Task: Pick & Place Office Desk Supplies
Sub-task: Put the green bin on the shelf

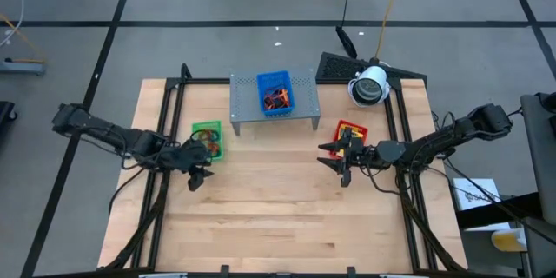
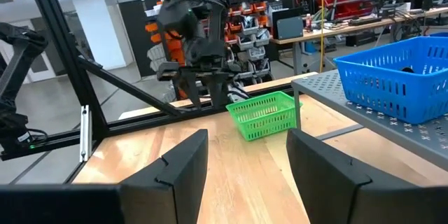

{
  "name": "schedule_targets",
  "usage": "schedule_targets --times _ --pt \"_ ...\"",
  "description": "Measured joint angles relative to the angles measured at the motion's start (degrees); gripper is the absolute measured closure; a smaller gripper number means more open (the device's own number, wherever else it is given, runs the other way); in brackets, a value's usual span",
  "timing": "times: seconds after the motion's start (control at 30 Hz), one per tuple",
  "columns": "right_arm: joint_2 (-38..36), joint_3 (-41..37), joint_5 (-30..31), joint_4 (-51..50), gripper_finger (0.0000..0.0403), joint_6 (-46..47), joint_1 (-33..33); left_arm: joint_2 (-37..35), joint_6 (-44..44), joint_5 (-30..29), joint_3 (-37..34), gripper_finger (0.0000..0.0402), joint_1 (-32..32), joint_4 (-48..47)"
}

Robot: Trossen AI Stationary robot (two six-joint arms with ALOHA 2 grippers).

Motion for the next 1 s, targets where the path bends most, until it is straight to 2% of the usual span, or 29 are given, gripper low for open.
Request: schedule_targets --times 0.17,0.33,0.7,1.0 --pt "0.0 0.0 -0.02 -0.15 0.0218 0.0 0.0 0.24 -0.4 6.44 0.0 0.0206 6.47 -5.18" --pt "0.0 0.0 -0.02 -0.4 0.0218 0.0 0.0 0.69 1.09 10.16 0.0 0.0206 11.47 -8.19" --pt "0.0 0.0 -0.04 -1.21 0.0218 0.0 -0.02 0.93 4.79 8.63 0.0 0.0206 13.77 -1.37" --pt "0.0 0.0 -0.04 -1.4 0.0218 -0.02 -0.02 0.92 5.14 8.44 0.0 0.0206 13.77 -1.1"
